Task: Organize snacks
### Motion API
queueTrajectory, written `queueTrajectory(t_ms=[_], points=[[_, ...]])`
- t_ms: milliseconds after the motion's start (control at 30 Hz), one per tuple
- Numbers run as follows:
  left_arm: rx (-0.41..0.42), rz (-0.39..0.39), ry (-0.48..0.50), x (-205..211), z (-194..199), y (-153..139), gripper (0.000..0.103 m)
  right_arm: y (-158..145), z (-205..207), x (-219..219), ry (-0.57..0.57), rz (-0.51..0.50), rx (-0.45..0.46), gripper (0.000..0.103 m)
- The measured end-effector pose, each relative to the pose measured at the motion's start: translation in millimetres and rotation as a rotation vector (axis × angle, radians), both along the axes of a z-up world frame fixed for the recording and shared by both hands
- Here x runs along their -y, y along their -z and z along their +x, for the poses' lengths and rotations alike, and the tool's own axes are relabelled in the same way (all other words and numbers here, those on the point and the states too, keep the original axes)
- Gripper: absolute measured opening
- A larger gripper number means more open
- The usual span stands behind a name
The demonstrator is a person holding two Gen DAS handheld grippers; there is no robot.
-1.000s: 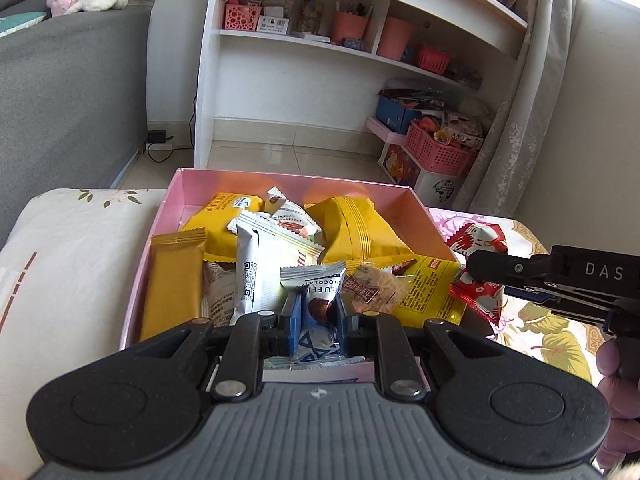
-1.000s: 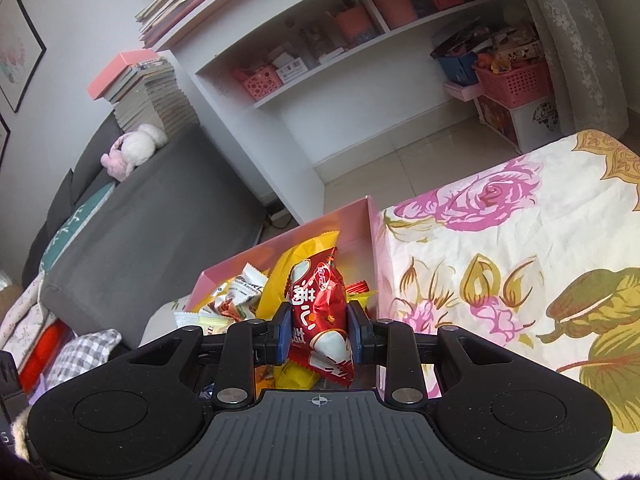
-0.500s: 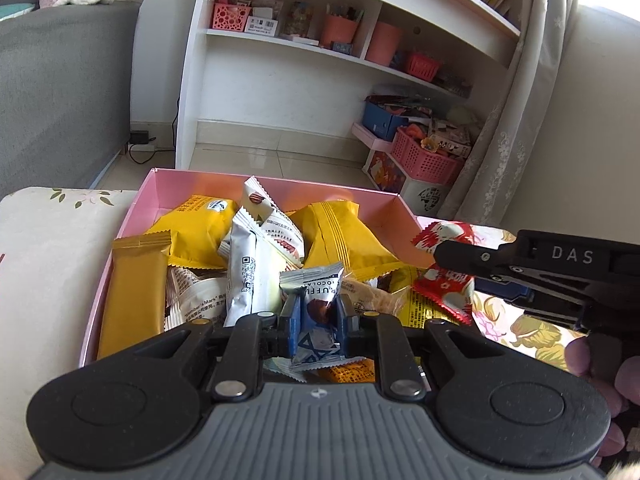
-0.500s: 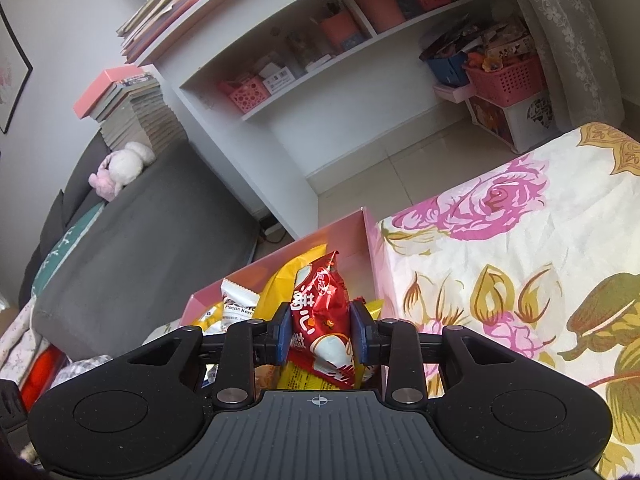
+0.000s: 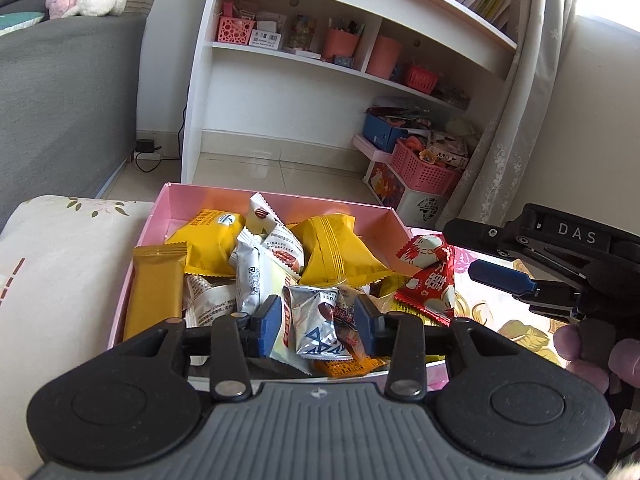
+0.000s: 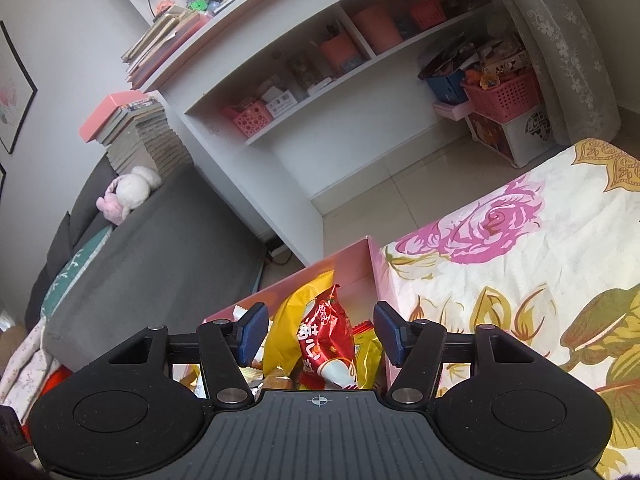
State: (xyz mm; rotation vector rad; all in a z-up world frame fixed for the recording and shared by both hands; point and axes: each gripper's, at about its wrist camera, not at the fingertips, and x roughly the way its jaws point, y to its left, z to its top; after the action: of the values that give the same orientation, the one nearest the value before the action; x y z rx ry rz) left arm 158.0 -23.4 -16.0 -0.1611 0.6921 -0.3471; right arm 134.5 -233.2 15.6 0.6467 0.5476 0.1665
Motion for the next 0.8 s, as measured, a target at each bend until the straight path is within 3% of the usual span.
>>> queueTrajectory(t_ms=[100,167,267,567,800], points=[[-0.002,-0.003,-0.01,-3.3,-5.7,-5.3,0.048,-3.9,-5.6,1.6,-0.003,-0.008,0.001,0.064],[0.0,0.01,-0.02,-3.6,-10.4,-9.1,0.06,-8.1,-10.0,1.7,-0.01,-0.012,0.004,0.073],[-0.025,0.043,-0.031,-4.6,-16.4,-13.9,0.068,-15.3,-19.4,-1.0,-0.033,-0.028,0.005,0.076],[-0.11,0.113,-0.113,-24.2,-52.3,-23.0,0.098,-28.4,-63.4,-30.4,-0.122,-0.191,-0.005,0.091],[-0.178,0.154,-0.165,-34.3,-76.6,-19.6,0.103,-26.9,-102.6,-55.6,-0.172,-0.338,-0.066,0.097]])
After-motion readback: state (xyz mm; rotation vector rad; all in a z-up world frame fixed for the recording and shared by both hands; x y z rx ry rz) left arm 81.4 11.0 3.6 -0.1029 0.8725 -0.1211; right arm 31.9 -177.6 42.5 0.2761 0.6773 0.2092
